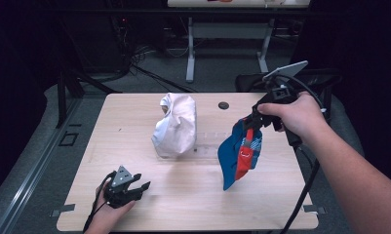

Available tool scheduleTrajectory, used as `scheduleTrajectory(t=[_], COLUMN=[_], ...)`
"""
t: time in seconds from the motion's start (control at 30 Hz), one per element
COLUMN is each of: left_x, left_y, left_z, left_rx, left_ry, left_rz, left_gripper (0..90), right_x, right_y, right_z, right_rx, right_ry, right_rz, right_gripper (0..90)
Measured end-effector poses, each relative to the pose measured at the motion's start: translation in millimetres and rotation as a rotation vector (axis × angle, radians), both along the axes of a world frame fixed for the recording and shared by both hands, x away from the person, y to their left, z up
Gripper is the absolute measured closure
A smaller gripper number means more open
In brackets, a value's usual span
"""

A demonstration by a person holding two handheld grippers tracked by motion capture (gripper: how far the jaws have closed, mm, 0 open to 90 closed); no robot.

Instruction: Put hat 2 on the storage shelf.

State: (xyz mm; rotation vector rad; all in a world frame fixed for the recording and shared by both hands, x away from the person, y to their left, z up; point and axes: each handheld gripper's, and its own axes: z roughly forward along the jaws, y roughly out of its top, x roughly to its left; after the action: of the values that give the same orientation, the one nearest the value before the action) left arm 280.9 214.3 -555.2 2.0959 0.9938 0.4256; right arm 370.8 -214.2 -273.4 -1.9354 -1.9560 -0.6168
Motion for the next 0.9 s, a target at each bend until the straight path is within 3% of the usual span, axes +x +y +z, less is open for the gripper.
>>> scheduleTrajectory(t=[0.27,0.37,0.6,0.9], left_x=[0.6,0.7,1.1,2.0], left_y=[1.2,1.3,2.3,4.9], left_z=[0.6,0.5,0.4,1.1], left_rx=[0.002,0.000,-0.005,-0.005], left_ry=[0.003,0.004,-0.006,-0.001], left_rz=[-0.001,0.001,0.007,0.015], left_gripper=[51.7,51.7,51.7,50.4], right_x=[0.1,1.4,8.0,26.5], right_y=[-25.3,-29.9,-35.6,-37.1], right_z=[9.8,11.6,15.3,12.6], right_rx=[0.234,0.300,0.397,0.442], right_ry=[-0.039,-0.069,-0.113,-0.143], right_rz=[-0.038,-0.046,-0.075,-0.137], right_gripper=[77.3,77.3,77.4,77.4])
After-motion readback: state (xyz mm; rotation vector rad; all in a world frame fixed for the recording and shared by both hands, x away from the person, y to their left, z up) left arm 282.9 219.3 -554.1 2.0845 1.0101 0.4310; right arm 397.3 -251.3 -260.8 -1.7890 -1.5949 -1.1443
